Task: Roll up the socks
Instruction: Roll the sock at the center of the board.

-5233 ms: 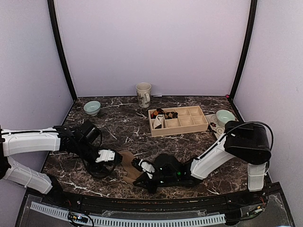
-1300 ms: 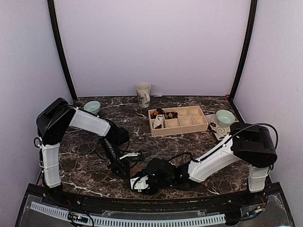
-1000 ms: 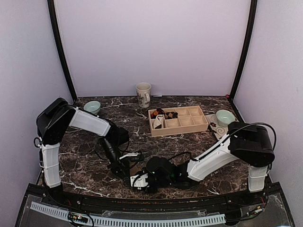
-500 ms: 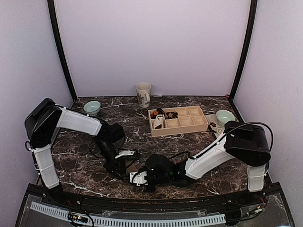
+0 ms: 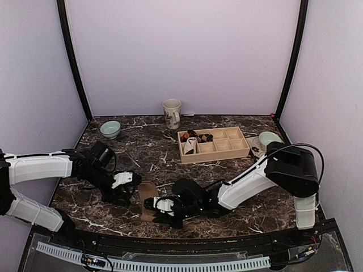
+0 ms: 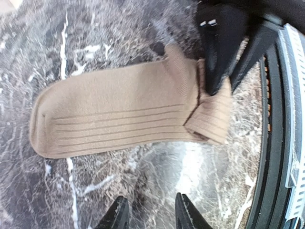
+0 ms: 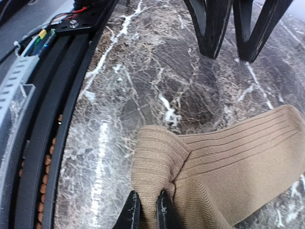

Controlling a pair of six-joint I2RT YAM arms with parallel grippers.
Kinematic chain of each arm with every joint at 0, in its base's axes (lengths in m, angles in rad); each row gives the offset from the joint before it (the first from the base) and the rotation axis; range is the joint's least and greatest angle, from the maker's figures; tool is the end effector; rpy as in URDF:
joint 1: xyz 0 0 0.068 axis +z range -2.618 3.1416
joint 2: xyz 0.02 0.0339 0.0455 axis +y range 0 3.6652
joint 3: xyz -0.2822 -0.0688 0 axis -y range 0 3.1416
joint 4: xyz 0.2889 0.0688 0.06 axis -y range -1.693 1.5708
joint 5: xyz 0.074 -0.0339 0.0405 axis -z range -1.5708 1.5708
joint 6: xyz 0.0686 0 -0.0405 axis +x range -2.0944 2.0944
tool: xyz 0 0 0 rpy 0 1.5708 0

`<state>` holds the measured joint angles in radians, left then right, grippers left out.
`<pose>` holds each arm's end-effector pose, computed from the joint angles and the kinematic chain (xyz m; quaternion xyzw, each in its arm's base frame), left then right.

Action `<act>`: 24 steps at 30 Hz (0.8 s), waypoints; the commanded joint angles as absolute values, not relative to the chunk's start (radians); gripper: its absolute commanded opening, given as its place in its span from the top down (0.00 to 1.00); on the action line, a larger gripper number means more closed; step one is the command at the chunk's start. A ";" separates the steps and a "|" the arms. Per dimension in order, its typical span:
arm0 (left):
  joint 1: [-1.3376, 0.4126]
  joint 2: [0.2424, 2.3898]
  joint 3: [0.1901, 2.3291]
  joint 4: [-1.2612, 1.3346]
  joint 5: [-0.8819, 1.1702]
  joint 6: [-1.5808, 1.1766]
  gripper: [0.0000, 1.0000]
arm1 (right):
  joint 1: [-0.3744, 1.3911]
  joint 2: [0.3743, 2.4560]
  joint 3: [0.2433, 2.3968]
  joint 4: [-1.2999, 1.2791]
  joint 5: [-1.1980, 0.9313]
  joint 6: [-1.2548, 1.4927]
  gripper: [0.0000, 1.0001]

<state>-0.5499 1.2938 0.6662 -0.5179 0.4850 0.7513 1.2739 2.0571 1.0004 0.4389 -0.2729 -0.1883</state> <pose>0.2113 -0.1671 0.1412 0.6150 0.7243 -0.2129 0.2274 0.1170 0.4456 0.0598 -0.6342 0.6137 0.3382 0.3267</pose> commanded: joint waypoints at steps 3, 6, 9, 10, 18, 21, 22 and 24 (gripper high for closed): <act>-0.569 1.204 0.649 -0.544 0.513 0.838 0.64 | 1.224 2.171 1.060 0.067 -0.502 -0.057 1.00; -0.603 1.227 0.667 -0.582 0.511 0.887 0.65 | 1.188 2.221 1.101 0.018 -0.574 0.004 1.00; -0.670 1.261 0.691 -0.609 0.500 0.889 0.66 | 1.162 2.291 1.161 -0.047 -0.618 0.093 1.00; -0.695 1.276 0.700 -0.614 0.493 0.882 0.67 | 1.155 2.314 1.191 -0.068 -0.639 0.118 1.00; -0.835 1.310 0.685 -0.512 0.464 0.787 0.69 | 1.134 2.369 1.163 -0.001 -0.719 0.302 1.00; -0.870 1.323 0.679 -0.493 0.416 0.770 0.69 | 1.123 2.375 1.119 0.064 -0.732 0.370 1.00; -0.873 1.324 0.673 -0.475 0.394 0.766 0.69 | 1.122 2.375 1.112 0.080 -0.735 0.385 1.00; -0.880 1.320 0.649 -0.436 0.366 0.771 0.67 | 1.123 2.379 1.103 0.107 -0.740 0.411 1.00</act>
<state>-0.8658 1.3220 0.6857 -0.4999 0.4351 0.7940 1.1217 2.2509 1.2182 0.3527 -0.7937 0.2909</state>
